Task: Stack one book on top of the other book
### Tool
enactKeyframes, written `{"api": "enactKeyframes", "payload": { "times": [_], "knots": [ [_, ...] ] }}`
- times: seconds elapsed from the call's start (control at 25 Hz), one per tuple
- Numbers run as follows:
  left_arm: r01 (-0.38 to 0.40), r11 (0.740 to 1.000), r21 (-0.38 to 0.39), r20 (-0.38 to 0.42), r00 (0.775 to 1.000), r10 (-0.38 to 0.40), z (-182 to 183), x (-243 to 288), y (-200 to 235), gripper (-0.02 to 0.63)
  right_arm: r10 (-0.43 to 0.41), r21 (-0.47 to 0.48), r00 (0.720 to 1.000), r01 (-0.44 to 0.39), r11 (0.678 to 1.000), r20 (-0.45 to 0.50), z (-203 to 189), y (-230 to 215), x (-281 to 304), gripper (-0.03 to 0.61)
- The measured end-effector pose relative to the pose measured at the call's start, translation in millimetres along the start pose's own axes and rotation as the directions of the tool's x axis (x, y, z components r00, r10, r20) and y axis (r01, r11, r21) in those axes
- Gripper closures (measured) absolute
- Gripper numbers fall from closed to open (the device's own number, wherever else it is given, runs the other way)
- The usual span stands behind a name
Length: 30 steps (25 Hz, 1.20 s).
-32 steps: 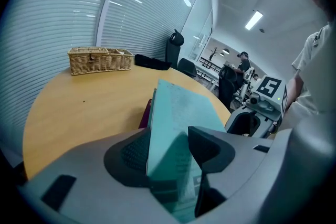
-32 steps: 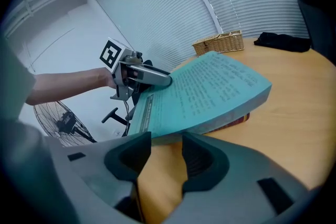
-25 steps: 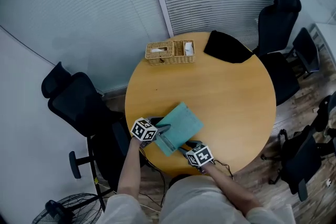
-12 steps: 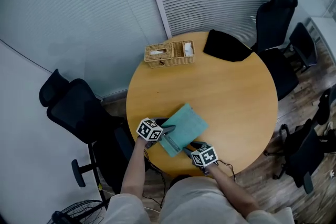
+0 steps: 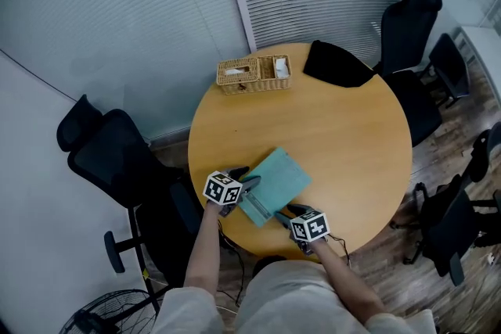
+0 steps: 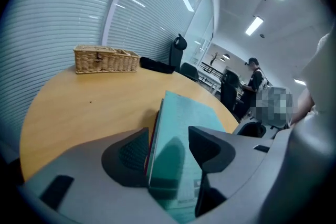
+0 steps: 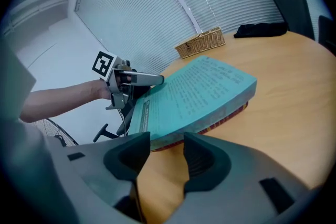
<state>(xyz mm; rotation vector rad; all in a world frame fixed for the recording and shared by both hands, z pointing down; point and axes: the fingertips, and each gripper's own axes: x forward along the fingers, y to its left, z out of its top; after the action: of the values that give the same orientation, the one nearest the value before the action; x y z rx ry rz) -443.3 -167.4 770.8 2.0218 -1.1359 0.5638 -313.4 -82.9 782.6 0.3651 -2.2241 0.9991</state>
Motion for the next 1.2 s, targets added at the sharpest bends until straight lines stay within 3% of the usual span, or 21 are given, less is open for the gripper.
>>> {"api": "enactKeyframes", "payload": {
  "times": [0.12,0.24,0.32,0.6,1.08,1.2],
  "knots": [
    [-0.117,0.993,-0.006,0.069,0.991,0.118,3.8,-19.5,-0.2,0.372,-0.014,-0.022,0.999,0.014,1.0,0.036,6.7,-3.6,-20.5,0.374],
    [-0.235,0.972,0.006,0.125,0.964,0.233,-0.1,-38.7,-10.9,0.372,-0.02,-0.082,0.996,0.027,0.996,0.089,18.1,-4.9,-39.3,0.374],
    [-0.287,0.958,-0.03,0.163,0.944,0.288,-2.9,-47.7,-24.2,0.371,-0.023,-0.116,0.992,0.037,0.993,0.121,26.7,-8.6,-51.0,0.374],
    [-0.362,0.913,-0.19,0.257,0.879,0.402,-27.6,-68.5,-84.2,0.373,-0.011,-0.192,0.98,0.05,0.98,0.198,37.2,-10.8,-80.5,0.374],
    [-0.456,0.817,-0.355,0.323,0.76,0.564,-49.2,-95.7,-162.7,0.372,0.009,-0.28,0.97,0.062,0.958,0.244,18.8,-5.0,-109.1,0.374],
    [-0.458,0.803,-0.382,0.338,0.739,0.582,-52.9,-98.4,-175.8,0.372,0.007,-0.296,0.968,0.071,0.952,0.252,16.0,-5.7,-116.2,0.374]
  ]
}}
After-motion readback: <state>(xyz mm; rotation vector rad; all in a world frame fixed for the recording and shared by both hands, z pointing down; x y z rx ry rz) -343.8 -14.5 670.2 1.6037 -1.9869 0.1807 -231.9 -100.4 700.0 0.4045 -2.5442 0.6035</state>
